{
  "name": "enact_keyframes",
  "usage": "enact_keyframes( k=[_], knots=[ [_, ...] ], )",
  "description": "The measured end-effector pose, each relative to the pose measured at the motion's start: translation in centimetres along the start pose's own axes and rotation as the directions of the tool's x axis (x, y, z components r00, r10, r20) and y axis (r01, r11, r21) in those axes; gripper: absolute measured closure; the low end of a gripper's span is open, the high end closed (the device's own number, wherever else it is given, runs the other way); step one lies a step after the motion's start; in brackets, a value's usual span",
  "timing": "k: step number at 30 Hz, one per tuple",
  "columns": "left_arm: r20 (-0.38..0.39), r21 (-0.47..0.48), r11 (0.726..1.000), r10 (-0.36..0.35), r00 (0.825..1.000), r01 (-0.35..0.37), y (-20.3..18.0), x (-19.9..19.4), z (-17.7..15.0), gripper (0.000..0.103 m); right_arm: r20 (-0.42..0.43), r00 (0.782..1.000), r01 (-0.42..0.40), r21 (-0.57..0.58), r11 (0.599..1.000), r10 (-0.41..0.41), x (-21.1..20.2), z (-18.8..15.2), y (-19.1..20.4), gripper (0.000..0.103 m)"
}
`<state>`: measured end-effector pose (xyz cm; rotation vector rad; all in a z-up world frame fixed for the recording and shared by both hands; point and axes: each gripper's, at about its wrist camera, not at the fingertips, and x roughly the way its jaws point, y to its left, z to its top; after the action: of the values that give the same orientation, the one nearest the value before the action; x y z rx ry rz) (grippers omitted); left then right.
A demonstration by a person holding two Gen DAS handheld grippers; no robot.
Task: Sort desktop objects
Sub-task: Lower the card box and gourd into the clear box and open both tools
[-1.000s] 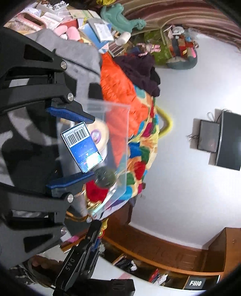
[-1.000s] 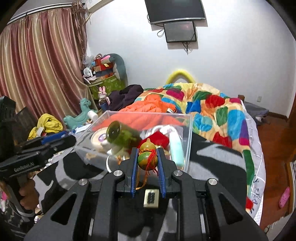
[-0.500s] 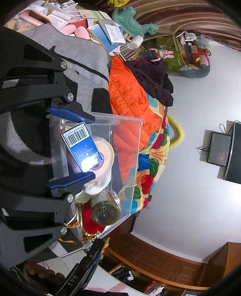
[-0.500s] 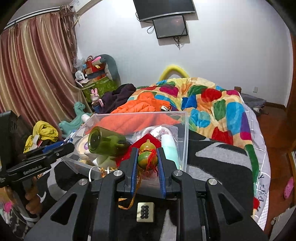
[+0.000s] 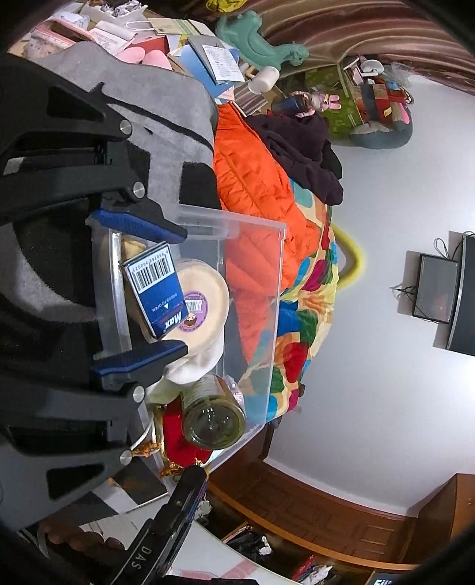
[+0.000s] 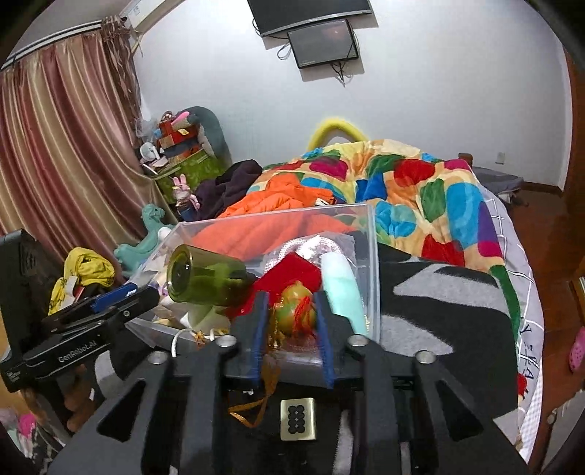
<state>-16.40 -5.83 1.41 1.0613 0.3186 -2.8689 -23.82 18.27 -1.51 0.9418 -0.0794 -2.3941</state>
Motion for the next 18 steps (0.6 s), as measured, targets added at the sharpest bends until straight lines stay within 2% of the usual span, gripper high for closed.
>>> enact_keyframes(
  k=[2,13,18],
  knots=[
    [0.005,-0.001,1.0,0.006,1.0,-0.006,0.1,-0.3,0.1,0.045,0.008,1.0,0.007,-0.008,1.0,-0.007,-0.4,0.0,0.2,0.069],
    [0.039,0.008,1.0,0.0,0.999,0.0,-0.4,-3.4,-0.1,0.044,0.033,0.999,0.022,-0.042,0.999,-0.02,-3.1,-0.4,1.7,0.066],
    [0.048,0.033,0.999,-0.026,0.999,0.024,-0.9,-5.7,-1.0,0.039,0.041,0.998,0.049,-0.07,0.996,-0.046,-4.5,-1.2,2.5,0.056]
  ],
)
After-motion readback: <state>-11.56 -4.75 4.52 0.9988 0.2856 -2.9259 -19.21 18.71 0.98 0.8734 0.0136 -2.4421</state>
